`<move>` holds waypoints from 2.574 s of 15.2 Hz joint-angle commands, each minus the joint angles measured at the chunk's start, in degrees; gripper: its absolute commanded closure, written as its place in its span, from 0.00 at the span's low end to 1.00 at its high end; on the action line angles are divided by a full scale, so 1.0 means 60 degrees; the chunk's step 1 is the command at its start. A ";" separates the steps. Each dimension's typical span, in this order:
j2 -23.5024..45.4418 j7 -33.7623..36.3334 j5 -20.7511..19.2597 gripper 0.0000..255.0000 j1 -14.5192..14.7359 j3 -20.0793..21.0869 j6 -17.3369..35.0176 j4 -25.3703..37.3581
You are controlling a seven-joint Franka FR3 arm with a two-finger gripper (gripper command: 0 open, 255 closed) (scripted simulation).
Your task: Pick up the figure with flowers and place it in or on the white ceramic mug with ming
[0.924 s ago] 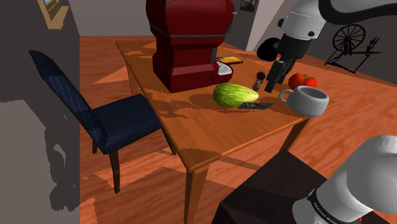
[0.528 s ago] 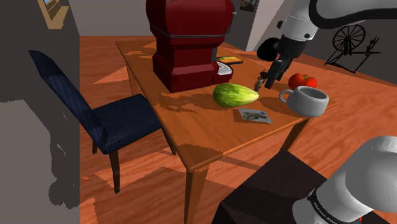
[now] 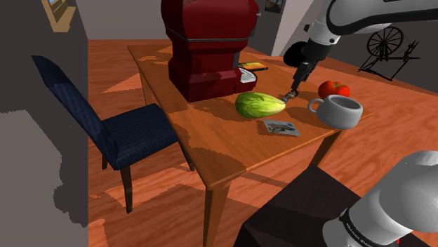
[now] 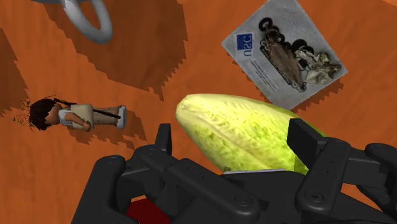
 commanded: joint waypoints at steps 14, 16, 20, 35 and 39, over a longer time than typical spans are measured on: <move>0.2701 -0.2067 0.0170 0.00 -0.0179 -0.1476 0.2224 0.1166; 0.2800 -0.2084 0.0190 0.00 -0.0177 -0.1498 0.2427 0.1061; 0.2800 -0.2084 0.0190 0.00 -0.0177 -0.1498 0.2427 0.1061; 0.2800 -0.2084 0.0190 0.00 -0.0177 -0.1498 0.2425 0.1061; 0.4182 -0.8151 -0.0566 0.00 0.0242 -0.2271 0.2196 0.1993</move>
